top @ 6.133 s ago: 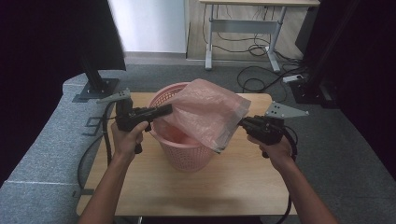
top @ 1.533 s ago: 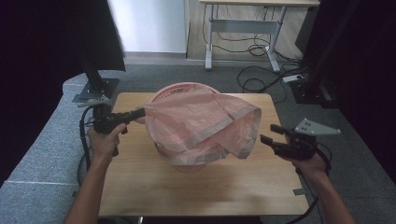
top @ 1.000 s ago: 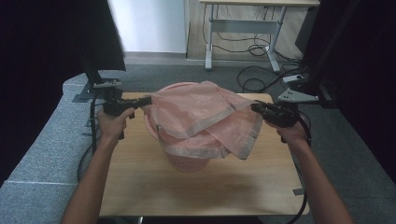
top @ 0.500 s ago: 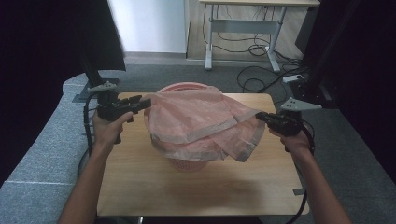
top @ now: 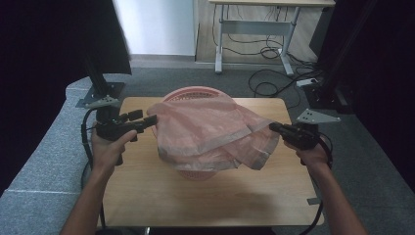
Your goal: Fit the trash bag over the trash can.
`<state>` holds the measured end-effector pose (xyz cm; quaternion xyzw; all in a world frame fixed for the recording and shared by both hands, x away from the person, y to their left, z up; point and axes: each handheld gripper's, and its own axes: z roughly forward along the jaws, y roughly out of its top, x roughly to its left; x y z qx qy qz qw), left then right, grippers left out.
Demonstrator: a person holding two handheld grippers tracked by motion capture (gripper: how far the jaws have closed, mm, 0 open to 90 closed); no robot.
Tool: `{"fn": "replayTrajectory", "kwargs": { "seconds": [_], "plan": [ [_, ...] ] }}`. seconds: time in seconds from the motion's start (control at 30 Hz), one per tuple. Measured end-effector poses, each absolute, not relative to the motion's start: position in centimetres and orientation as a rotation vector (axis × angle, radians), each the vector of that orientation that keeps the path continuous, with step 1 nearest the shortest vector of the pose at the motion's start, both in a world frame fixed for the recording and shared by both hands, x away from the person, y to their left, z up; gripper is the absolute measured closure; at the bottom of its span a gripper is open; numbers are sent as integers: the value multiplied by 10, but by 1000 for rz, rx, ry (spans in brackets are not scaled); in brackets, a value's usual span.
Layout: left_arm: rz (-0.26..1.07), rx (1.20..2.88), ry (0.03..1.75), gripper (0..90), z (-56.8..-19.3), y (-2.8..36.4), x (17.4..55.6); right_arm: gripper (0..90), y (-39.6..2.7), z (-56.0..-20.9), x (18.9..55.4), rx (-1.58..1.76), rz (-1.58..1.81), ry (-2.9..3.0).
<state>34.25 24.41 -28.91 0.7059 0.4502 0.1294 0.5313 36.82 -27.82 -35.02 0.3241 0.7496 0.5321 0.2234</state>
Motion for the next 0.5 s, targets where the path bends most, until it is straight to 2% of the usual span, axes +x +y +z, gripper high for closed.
{"fn": "replayTrajectory", "kwargs": {
  "seconds": [0.5],
  "plan": [
    [213, 1704, 1012, 275, -280, 230, 348, 891, -278, -352, 370, 900, 1471, 2051]
  ]
}}
